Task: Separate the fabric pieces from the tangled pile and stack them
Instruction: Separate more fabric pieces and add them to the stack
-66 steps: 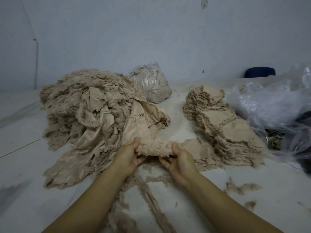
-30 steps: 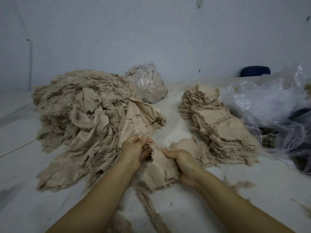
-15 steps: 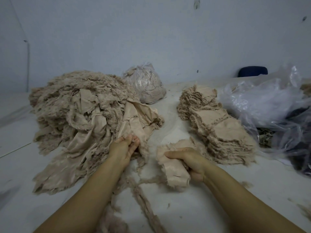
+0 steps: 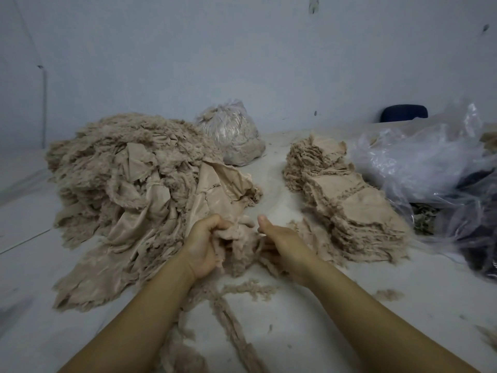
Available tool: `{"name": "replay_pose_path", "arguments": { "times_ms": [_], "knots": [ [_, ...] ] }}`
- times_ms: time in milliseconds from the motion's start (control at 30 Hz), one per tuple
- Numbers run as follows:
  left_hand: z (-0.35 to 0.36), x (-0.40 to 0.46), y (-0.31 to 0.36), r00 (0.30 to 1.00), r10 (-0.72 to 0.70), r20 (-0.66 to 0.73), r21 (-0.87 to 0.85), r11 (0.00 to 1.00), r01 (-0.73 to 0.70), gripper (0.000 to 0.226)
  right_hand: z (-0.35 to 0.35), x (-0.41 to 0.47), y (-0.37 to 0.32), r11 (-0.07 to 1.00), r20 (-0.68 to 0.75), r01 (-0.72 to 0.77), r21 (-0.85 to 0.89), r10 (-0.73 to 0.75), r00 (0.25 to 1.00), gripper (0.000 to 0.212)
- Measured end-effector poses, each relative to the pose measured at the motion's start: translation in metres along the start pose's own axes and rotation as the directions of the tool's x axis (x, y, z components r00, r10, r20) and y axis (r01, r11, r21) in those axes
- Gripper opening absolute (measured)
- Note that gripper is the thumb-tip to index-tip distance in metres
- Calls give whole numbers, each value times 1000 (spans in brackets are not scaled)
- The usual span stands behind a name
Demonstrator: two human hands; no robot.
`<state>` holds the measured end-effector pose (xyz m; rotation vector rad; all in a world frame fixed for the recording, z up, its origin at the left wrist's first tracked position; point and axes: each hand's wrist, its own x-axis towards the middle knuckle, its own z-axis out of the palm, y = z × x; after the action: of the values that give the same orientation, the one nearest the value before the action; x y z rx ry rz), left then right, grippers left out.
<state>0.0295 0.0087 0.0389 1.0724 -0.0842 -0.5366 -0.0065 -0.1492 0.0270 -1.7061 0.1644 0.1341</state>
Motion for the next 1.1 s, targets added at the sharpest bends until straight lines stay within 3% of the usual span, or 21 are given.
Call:
{"name": "replay_pose_path", "arguments": {
  "times_ms": [100,200,300,333,400,500,567,667,733,833,933,1100],
  "knots": [
    [-2,-4,1,999,-2,-40,-2,1000,2,21,5,-1,3,972,129,-33,231,3,992,36],
    [-9,2,0,986,40,-160,5,999,-39,15,10,-2,8,926,138,5,377,-61,989,17],
    [-10,2,0,993,43,-106,35,999,-39,17,16,-1,6,887,133,14,462,-85,987,15],
    [-9,1,0,996,49,-71,48,998,-46,16,18,-3,3,882,147,-2,472,-77,986,25],
    [-10,3,-1,994,101,-35,168,981,-94,18,21,-5,-1,896,174,1,444,-87,981,37],
    [-12,6,-4,962,267,-65,448,869,-211,23,18,-3,3,932,82,97,348,-134,988,9],
    [-17,5,-6,930,353,-106,535,809,-245,25,18,-5,4,932,68,96,349,-127,990,15],
    [-21,3,-9,909,394,-139,567,784,-253,26,16,-8,1,915,56,74,396,-105,993,25],
    [-20,1,-10,899,412,-147,568,780,-264,32,12,-7,1,935,-5,114,336,-119,993,26],
    [-17,3,-10,854,455,-253,554,792,-258,40,12,-7,2,948,-77,159,276,-143,987,31],
    [-19,7,-10,810,454,-372,485,839,-248,32,21,-9,3,934,-78,181,307,-165,983,36],
    [-27,9,-15,776,534,-335,671,714,-202,39,28,-8,4,917,-158,247,312,-206,966,38]
  ]
}}
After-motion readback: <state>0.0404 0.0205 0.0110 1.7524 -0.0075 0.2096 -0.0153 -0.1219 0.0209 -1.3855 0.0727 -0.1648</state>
